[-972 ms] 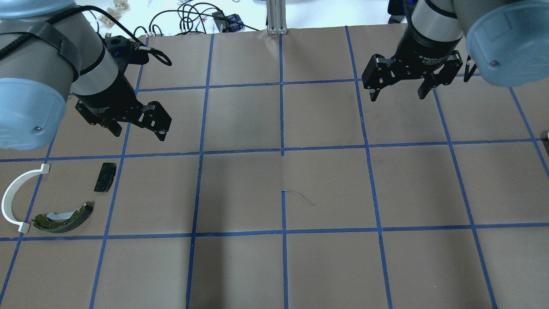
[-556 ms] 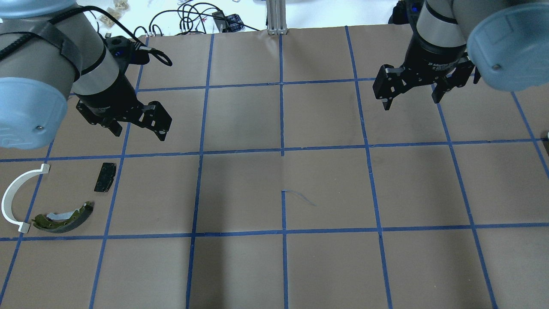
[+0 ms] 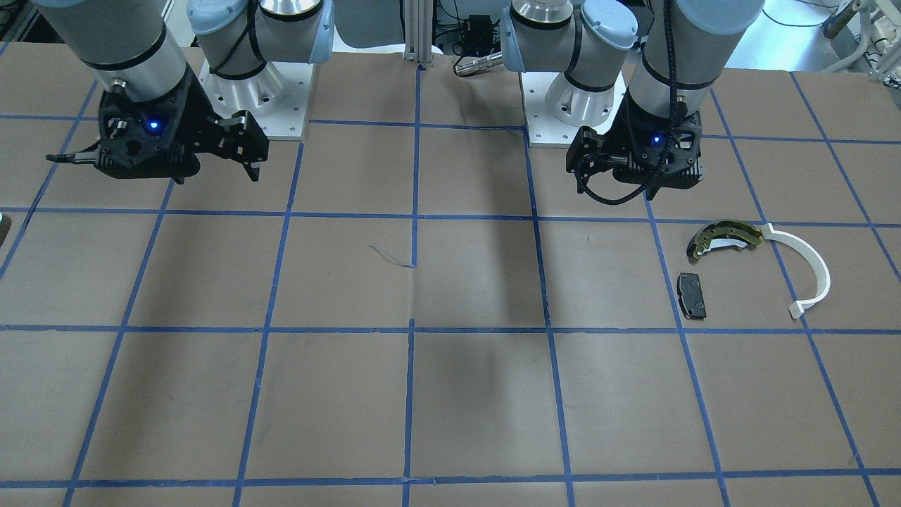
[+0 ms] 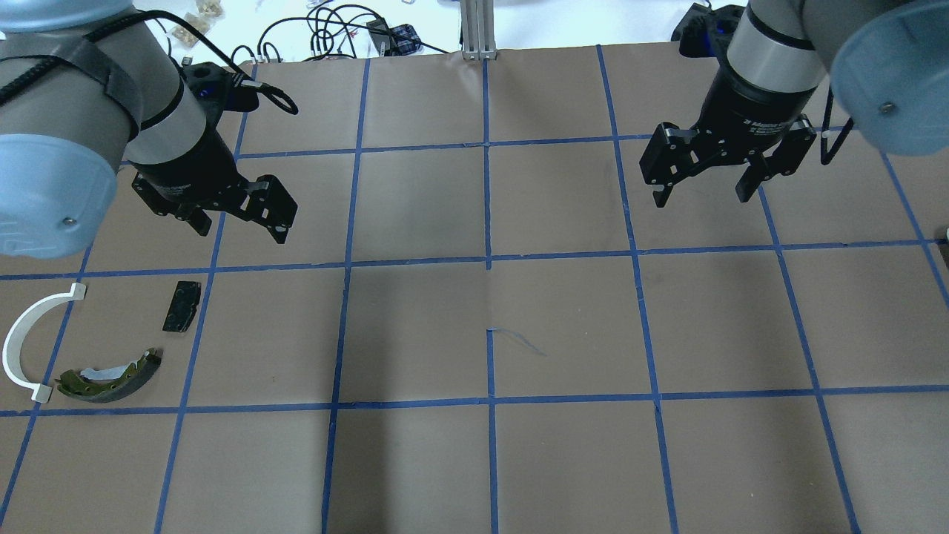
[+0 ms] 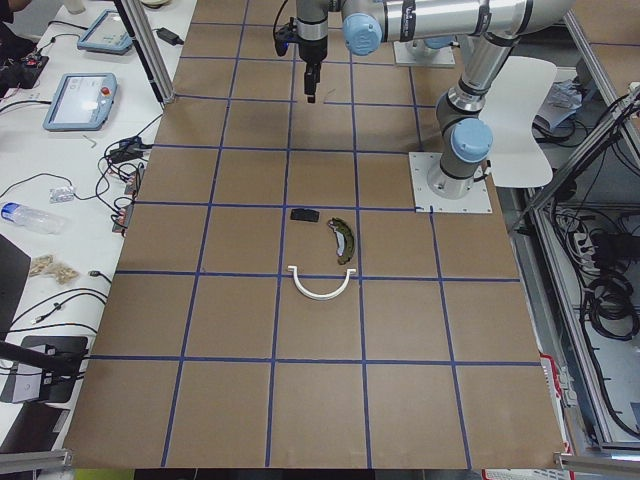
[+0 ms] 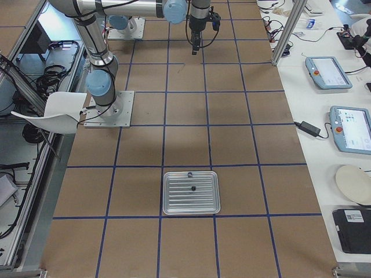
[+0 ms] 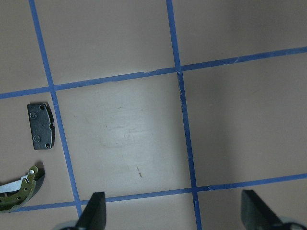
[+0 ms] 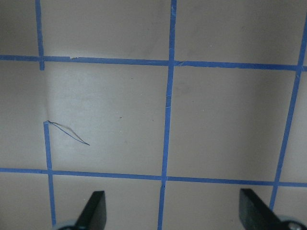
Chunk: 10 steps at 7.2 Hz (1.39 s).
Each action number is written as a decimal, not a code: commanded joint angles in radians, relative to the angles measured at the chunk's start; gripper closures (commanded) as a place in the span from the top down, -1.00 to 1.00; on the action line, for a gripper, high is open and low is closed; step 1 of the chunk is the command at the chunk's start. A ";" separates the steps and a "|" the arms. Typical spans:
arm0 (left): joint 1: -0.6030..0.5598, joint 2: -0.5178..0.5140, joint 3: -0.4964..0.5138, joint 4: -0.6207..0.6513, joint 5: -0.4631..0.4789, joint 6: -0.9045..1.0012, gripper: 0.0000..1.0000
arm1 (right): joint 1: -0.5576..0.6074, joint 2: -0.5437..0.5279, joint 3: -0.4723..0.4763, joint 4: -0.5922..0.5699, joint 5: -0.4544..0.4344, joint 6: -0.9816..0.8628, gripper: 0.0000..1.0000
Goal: Place bearing gear from tray to pile
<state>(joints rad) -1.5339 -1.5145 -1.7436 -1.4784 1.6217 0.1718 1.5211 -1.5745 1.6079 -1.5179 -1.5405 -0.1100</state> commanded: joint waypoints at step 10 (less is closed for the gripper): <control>0.001 0.010 -0.001 -0.002 0.009 0.000 1.00 | -0.869 0.462 -0.003 -0.493 -0.133 -1.231 0.92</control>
<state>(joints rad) -1.5335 -1.5098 -1.7449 -1.4798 1.6277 0.1718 0.7055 -1.1851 1.6049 -1.9578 -1.6755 -1.3062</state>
